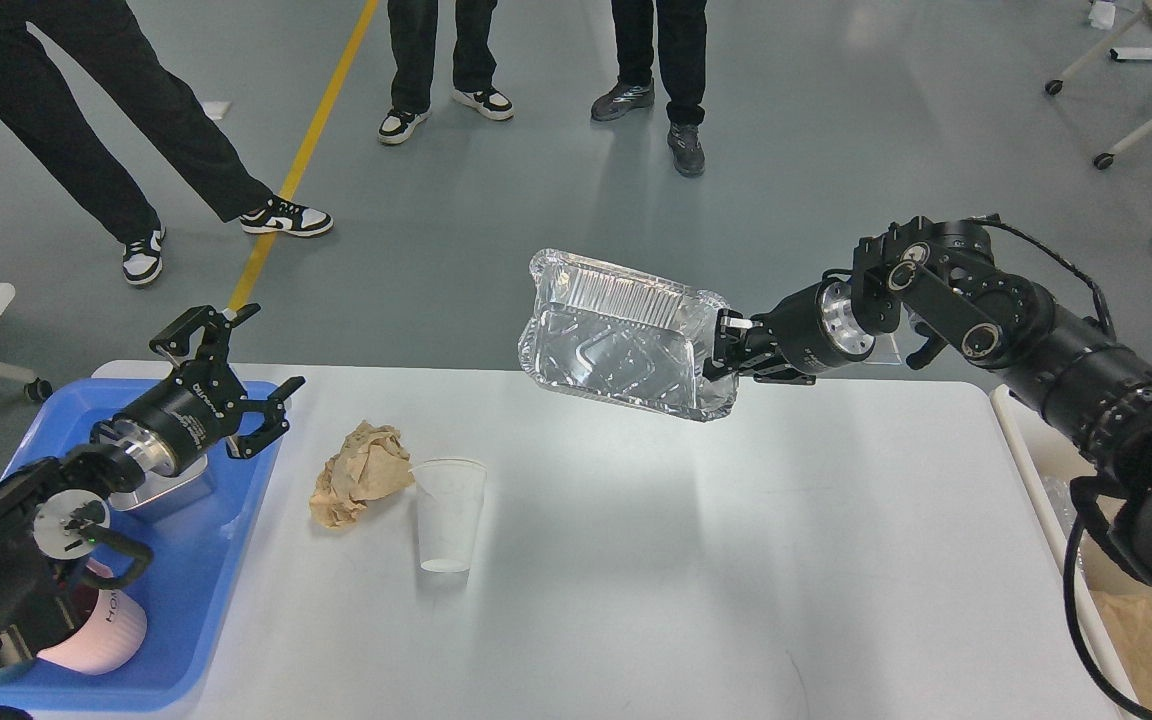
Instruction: Tidy desktop
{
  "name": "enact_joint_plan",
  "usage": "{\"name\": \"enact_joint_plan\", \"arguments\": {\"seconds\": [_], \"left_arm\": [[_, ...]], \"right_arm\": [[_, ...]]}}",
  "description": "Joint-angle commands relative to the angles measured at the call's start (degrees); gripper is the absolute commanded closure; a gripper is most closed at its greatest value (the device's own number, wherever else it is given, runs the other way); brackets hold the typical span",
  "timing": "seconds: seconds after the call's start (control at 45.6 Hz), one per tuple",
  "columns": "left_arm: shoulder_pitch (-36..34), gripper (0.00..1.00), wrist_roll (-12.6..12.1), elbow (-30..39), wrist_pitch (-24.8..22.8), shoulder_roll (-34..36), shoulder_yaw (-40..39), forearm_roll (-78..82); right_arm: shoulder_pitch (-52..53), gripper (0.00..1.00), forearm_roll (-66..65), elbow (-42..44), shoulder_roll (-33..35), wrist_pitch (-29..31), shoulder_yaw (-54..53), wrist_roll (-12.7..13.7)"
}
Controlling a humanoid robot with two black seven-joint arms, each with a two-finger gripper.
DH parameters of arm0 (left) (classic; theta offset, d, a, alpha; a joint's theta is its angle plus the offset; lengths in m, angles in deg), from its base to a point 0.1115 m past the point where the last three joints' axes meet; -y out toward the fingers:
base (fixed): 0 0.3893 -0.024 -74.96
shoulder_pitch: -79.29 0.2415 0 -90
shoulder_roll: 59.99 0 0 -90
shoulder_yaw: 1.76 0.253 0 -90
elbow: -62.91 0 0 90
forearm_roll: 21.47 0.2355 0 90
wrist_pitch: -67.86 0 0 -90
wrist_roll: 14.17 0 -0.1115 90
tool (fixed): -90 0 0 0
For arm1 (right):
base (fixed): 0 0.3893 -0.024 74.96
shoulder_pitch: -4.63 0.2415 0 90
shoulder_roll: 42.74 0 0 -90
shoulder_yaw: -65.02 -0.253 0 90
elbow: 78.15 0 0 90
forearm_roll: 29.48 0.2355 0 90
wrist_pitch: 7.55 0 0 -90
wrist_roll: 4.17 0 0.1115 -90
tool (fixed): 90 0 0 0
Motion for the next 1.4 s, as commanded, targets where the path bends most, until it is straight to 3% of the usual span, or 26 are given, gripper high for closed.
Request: {"name": "enact_joint_plan", "arguments": {"seconds": [0.0, 0.132, 0.263, 0.373, 0.439, 0.57, 0.702, 0.965, 1.053, 1.119, 1.163, 1.25, 1.382], "left_arm": [[-0.4, 0.03, -0.2, 10.1, 0.9, 9.8, 8.8, 0.9], [-0.7, 0.04, -1.5, 30.0, 6.0, 25.1, 12.1, 1.4], [-0.9, 0.04, -5.4, 51.3, 11.6, 40.5, 12.5, 4.4], [-0.7, 0.04, -8.0, 65.2, 12.7, 51.8, 12.5, 9.5], [-0.3, 0.04, -8.3, 72.8, 12.9, 59.0, 12.5, 12.8], [0.1, 0.06, -7.8, 82.3, 11.8, 72.7, 12.8, 14.6], [0.0, 0.06, -7.6, 83.9, 10.0, 78.5, 13.0, 14.8], [-0.4, 0.06, -7.6, 83.7, 8.2, 80.5, 13.0, 17.3], [0.2, 0.06, -8.2, 83.2, 9.4, 79.1, 13.1, 18.8], [0.3, 0.06, -8.7, 82.6, 13.1, 76.0, 13.2, 20.4], [0.7, 0.06, -9.9, 81.9, 16.5, 73.3, 13.3, 21.6], [1.6, 0.06, -15.0, 79.1, 23.4, 64.3, 13.7, 24.2], [1.7, 0.06, -19.8, 73.6, 28.6, 49.7, 14.5, 32.8]], "right_arm": [[0.0, 1.00, 0.0, -0.1, -0.1, 0.0, 0.0, 0.0], [0.0, 1.00, 0.0, -0.2, -0.4, -0.1, 0.0, 0.0], [0.0, 1.00, 0.0, -0.2, -0.5, -0.1, 0.0, 0.0], [0.0, 1.00, 0.0, -0.4, -0.5, -0.1, 0.0, 0.1], [0.0, 1.00, 0.0, -0.5, -0.4, -0.1, 0.0, 0.0], [0.0, 1.00, 0.0, -0.5, -0.2, -0.1, 0.0, 0.0], [0.0, 1.00, 0.0, -0.6, -0.1, 0.0, 0.0, 0.0], [0.0, 1.00, 0.1, -0.7, -0.5, 0.0, 0.0, 0.1], [0.1, 1.00, 0.1, -0.8, -0.5, -0.1, 0.0, 0.0], [0.2, 1.00, 0.1, -0.8, -0.5, 0.0, 0.0, 0.1], [0.1, 1.00, 0.1, -1.1, -0.5, 0.0, 0.0, 0.1], [0.1, 1.00, 0.1, -2.7, -0.4, 0.1, 0.0, 0.1], [0.1, 1.00, 0.1, -4.3, -0.1, 0.1, 0.0, 0.2]]}}
